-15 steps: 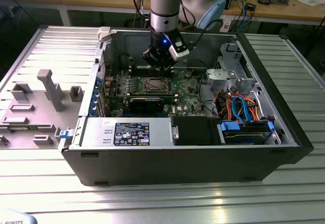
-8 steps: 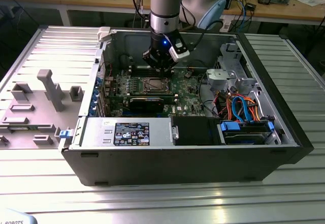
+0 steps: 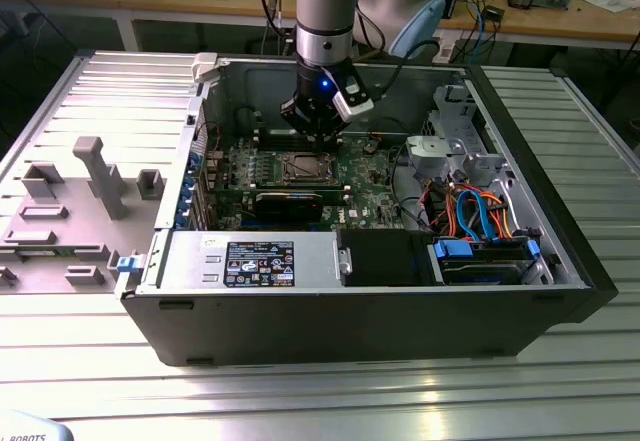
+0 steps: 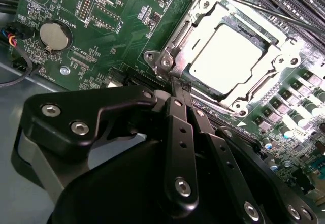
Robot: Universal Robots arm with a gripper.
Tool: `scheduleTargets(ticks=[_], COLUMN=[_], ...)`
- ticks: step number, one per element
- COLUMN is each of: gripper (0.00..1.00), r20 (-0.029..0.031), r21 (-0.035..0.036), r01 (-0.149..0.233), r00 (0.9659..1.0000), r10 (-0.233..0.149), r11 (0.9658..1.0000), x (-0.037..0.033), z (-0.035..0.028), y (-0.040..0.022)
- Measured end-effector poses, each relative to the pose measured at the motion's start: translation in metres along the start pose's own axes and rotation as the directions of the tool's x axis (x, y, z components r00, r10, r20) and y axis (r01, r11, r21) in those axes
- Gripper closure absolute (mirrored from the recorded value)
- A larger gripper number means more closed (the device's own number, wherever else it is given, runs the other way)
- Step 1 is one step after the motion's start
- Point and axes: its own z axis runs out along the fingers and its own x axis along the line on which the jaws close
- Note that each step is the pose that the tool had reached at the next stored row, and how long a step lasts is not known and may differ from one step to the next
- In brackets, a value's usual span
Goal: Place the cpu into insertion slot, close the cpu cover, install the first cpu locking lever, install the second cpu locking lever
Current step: 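Install the first cpu locking lever, then install the second cpu locking lever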
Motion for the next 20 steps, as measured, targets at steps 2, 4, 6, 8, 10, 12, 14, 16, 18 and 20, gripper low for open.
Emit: scheduleTargets(ticks=[2,4,6,8,10,12,14,16,18,20], gripper=[0.89,0.89,0.89,0.89,0.89,0.89,0.89,0.89,0.89,0.89], r20=[0.0,0.0,0.0,0.0,-0.0001,0.0,0.0,0.0001,0.0002,0.0001], r21=[0.0,0.0,0.0,0.0,0.0,-0.0001,-0.0001,-0.0003,-0.0013,-0.0014], r01=[0.0,0.0,0.0,0.0,0.0,0.0,0.0,0.0,0.0,0.0], r00=[1.0,1.0,1.0,1.0,1.0,1.0,1.0,1.0,1.0,1.0], r10=[0.0,0.0,0.0,0.0,0.0,0.0,0.0,0.0,0.0,0.0], r11=[1.0,1.0,1.0,1.0,1.0,1.0,1.0,1.0,1.0,1.0], x=[0.0,0.0,0.0,0.0001,0.0002,0.0003,0.0002,0.0001,0.0002,0.0003], z=[0.0,0.0,0.0,0.0,-0.0001,-0.0002,-0.0045,-0.006,-0.006,-0.0061], y=[-0.0001,-0.0001,-0.0012,-0.0031,-0.0055,-0.0075,-0.0077,-0.0088,-0.0115,-0.0129])
